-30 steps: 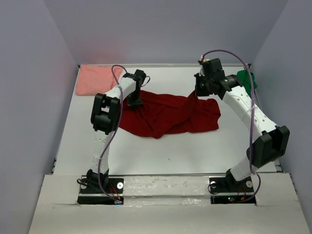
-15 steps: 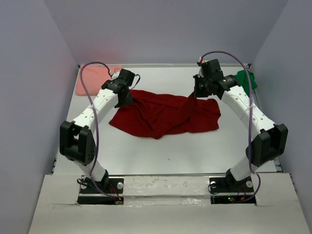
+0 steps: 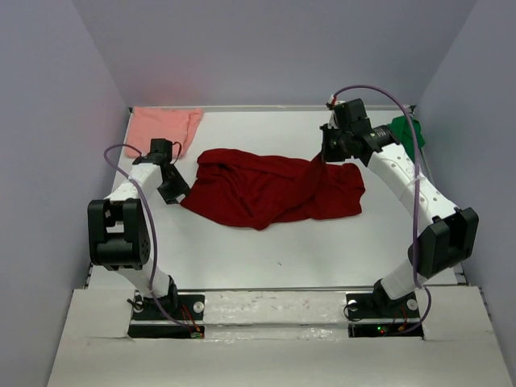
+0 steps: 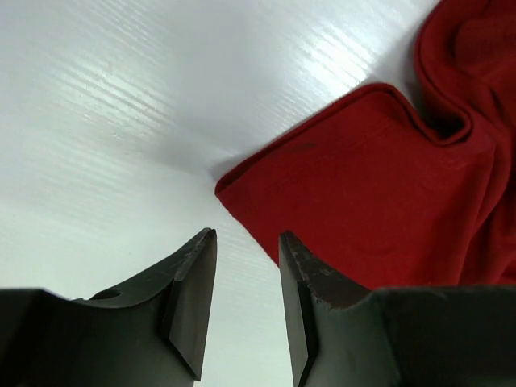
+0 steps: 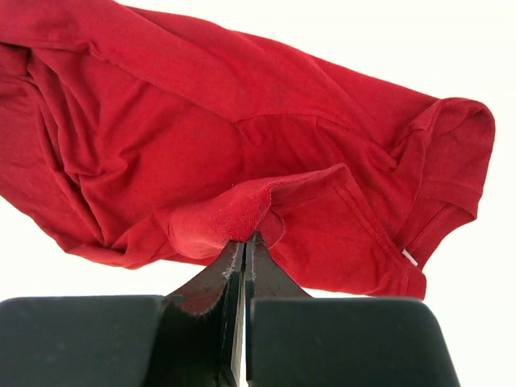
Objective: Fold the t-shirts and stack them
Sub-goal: Flatten the tshirt out
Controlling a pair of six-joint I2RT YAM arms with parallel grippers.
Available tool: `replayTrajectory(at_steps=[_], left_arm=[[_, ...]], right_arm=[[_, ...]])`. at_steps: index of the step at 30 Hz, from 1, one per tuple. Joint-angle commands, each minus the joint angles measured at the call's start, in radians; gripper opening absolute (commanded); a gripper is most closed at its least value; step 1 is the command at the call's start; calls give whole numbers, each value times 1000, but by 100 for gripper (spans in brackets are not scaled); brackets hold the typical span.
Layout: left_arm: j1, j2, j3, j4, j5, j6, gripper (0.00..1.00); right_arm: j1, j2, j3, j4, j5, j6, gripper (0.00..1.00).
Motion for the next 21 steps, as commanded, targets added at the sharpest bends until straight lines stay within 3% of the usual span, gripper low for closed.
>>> replayTrajectory(at_steps=[1, 10, 21], left_arm=[[55, -44, -30, 94, 141, 41, 46], [105, 9, -98, 128, 152, 69, 46], [108, 95, -70, 140, 156, 74, 45]], right_arm=[[-7, -56, -7, 42, -10, -13, 0], [-7, -61, 22, 26, -4, -13, 0], [-7, -52, 36, 21, 1, -10, 0]])
